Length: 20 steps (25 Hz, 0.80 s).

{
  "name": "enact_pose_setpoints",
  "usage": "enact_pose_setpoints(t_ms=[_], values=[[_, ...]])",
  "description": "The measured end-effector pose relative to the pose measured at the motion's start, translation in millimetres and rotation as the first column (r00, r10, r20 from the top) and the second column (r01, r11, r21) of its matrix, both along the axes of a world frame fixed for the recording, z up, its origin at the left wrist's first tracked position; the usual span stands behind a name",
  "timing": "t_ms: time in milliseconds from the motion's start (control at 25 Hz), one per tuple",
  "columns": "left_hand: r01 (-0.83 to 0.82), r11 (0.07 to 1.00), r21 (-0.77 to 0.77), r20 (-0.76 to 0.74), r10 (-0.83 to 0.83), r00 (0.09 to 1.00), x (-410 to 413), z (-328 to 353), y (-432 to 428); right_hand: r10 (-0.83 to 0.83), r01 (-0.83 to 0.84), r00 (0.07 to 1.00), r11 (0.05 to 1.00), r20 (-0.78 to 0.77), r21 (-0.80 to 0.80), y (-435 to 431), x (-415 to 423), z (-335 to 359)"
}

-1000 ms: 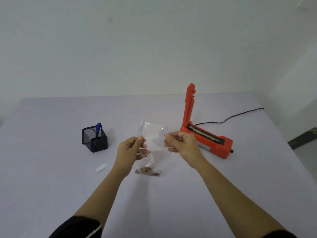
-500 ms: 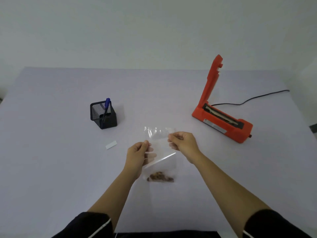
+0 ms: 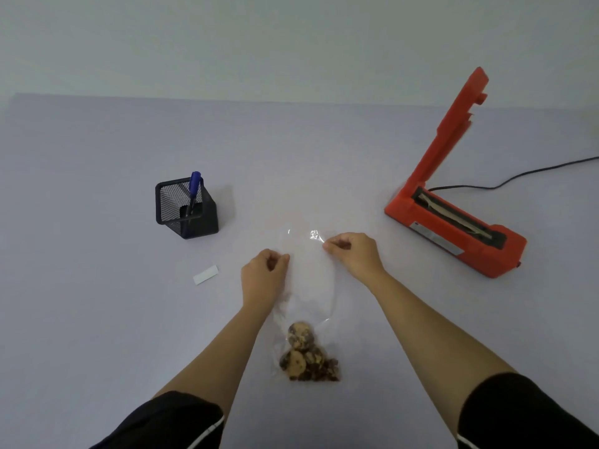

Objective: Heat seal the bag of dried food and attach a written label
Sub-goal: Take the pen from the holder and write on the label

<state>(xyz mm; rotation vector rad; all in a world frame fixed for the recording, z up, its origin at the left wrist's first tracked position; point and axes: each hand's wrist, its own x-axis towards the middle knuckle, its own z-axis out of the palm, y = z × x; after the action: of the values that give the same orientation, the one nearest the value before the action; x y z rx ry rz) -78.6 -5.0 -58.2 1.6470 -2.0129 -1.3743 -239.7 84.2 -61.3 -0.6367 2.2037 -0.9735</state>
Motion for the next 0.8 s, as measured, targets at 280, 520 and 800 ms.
enact_pose_setpoints(t_ms=[280,520,800], values=[[0.099,0.978,-0.186,0.163,-0.069,0.984,-10,-8,1,0.004,0.016,0.967,0.997,-0.256,0.075,-3,7,-5],[0.066,0.970,-0.233,0.068,-0.051,0.996,0,5,-1,0.100,-0.081,0.927,0.994,-0.361,0.069,5,11,8],[-0.221,0.854,-0.471,-0.185,0.149,0.971,75,73,-45,0.142,-0.174,0.900,0.984,-0.411,-0.041,-47,21,70]])
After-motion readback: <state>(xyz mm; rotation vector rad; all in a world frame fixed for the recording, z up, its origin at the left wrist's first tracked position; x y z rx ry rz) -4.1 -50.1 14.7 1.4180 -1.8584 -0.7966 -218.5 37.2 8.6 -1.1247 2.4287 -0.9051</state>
